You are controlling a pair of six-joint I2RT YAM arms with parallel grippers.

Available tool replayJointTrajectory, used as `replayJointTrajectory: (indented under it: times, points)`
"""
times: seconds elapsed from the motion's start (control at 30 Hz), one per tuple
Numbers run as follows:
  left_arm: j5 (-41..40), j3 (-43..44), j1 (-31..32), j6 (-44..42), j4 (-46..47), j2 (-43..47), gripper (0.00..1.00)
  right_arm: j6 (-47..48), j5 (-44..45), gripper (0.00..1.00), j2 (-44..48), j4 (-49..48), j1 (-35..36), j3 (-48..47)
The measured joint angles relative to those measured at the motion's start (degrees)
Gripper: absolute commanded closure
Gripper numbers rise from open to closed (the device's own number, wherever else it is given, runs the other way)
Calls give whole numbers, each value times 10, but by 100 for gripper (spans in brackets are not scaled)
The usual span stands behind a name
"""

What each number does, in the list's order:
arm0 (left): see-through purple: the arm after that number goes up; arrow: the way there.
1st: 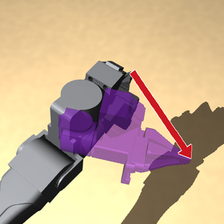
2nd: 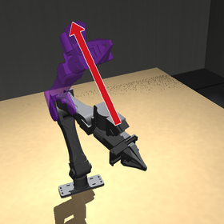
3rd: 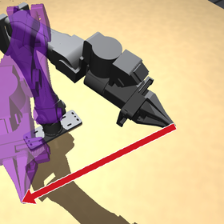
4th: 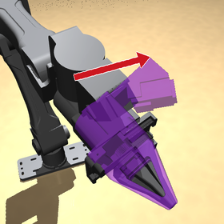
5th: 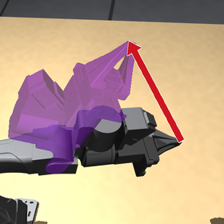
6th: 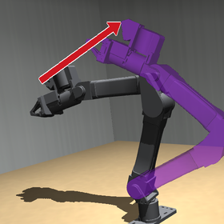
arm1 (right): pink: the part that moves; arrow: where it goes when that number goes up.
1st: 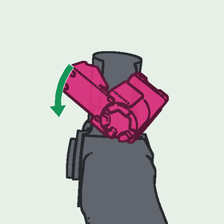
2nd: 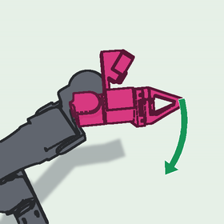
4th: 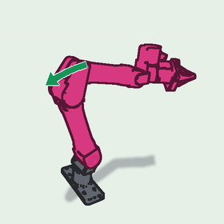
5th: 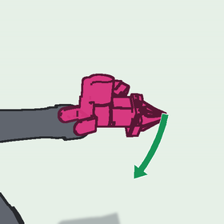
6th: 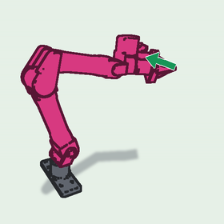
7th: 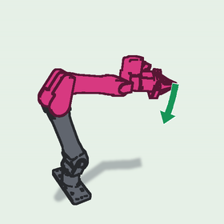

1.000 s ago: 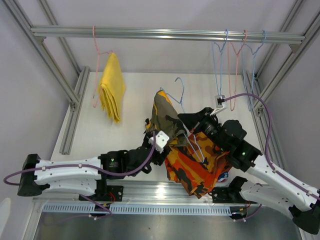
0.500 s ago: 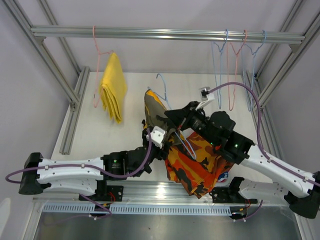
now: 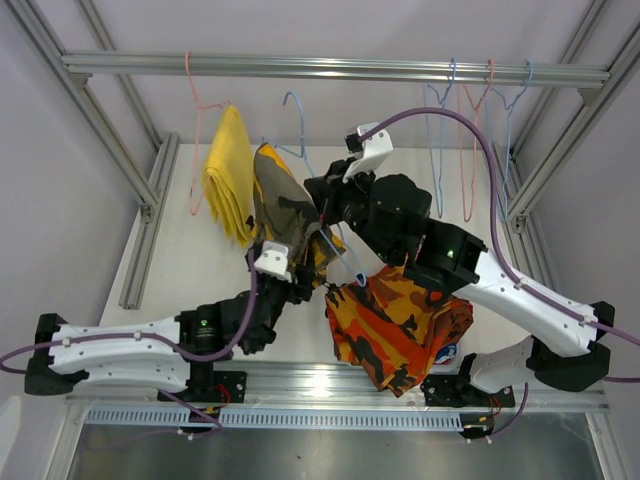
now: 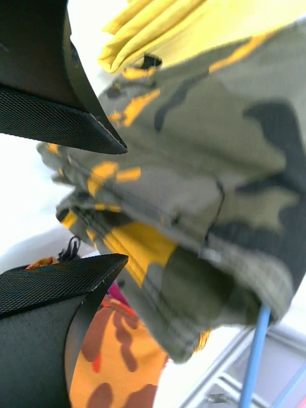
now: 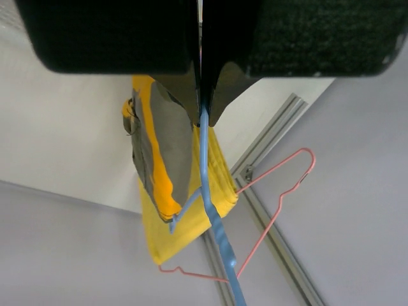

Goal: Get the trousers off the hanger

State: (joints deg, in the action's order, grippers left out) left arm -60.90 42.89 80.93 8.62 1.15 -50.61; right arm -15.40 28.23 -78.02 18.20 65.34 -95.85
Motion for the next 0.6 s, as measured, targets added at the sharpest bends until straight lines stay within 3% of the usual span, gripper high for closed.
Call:
replayJointTrajectory:
  times: [0.27,0.6]
  points:
    - [-41,0,0,-7,-30,86,32,61,93,100,-52,47,18,-72]
    - [-56,0,0,-38,-17,65,31,129,227,100,-109,56,68,-127]
